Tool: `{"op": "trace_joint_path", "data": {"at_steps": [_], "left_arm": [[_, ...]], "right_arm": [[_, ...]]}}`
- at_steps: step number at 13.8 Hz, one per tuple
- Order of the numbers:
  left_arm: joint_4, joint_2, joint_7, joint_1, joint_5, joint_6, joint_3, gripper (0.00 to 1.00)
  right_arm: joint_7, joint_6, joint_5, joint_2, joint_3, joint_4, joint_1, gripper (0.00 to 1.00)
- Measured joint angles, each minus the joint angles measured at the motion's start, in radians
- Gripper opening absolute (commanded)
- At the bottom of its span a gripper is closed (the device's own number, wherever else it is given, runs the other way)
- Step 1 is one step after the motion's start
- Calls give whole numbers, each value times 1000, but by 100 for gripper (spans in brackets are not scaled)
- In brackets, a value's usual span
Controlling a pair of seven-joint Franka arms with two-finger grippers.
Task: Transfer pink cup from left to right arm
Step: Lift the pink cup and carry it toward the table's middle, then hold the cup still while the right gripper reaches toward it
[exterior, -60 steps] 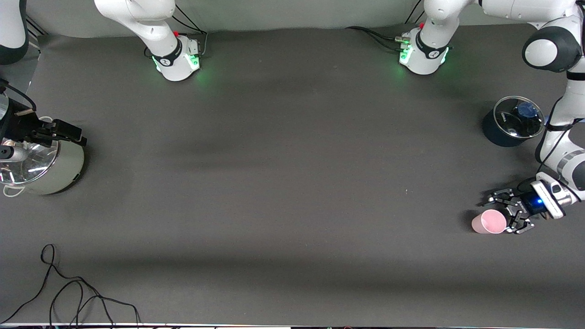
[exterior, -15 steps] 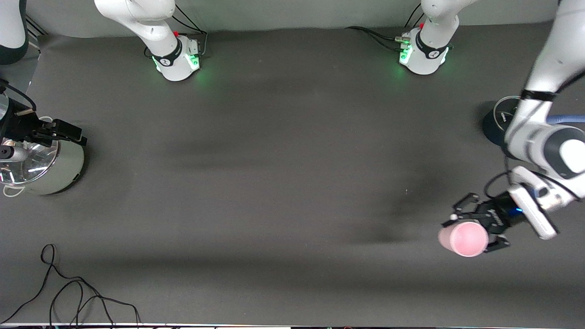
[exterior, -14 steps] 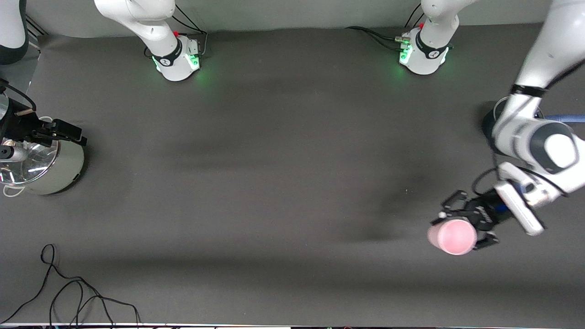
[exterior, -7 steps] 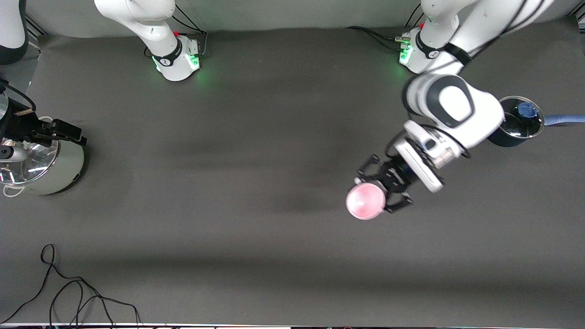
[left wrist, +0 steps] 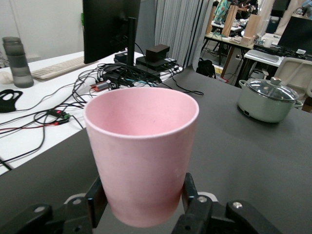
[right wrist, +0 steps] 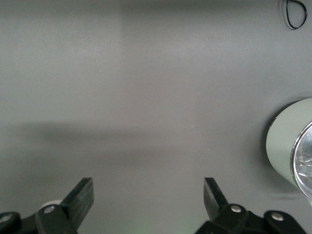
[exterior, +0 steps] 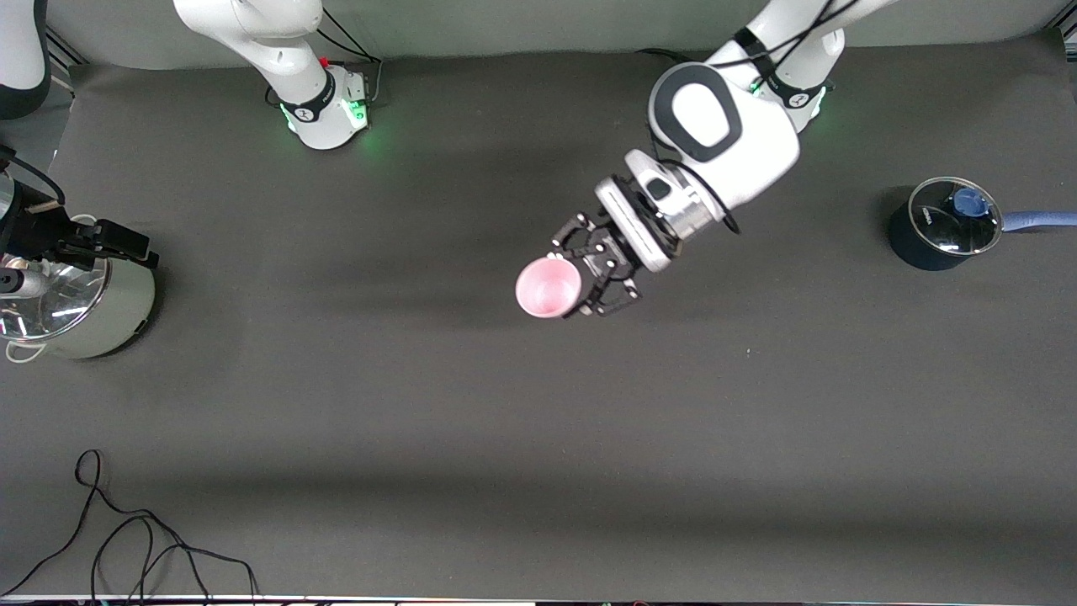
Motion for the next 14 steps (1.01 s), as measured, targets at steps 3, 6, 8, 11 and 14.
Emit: {"op": "trace_joint_path", "data": {"at_steps": [3,6,8,11,14], "left_arm": [[7,-1,-1,-30,0,17,0,34],[22,-2,-5,-39,0,22,-5,33],[34,-2,-10,-39,-1,25,-7,33],[43,-3,-19,-38,-2,30,-16,34],[58,-8,-36,-38,-4,34,-23,34]], "right_arm": [[0,0,0,0,0,0,1,100],[6,0,10,0,3,1,3,100],[68,0,62,-2,12,9,9,100],[220,0,149,-5,21,56,97,100],[429,0,158,-4,29,127,259,100]]}}
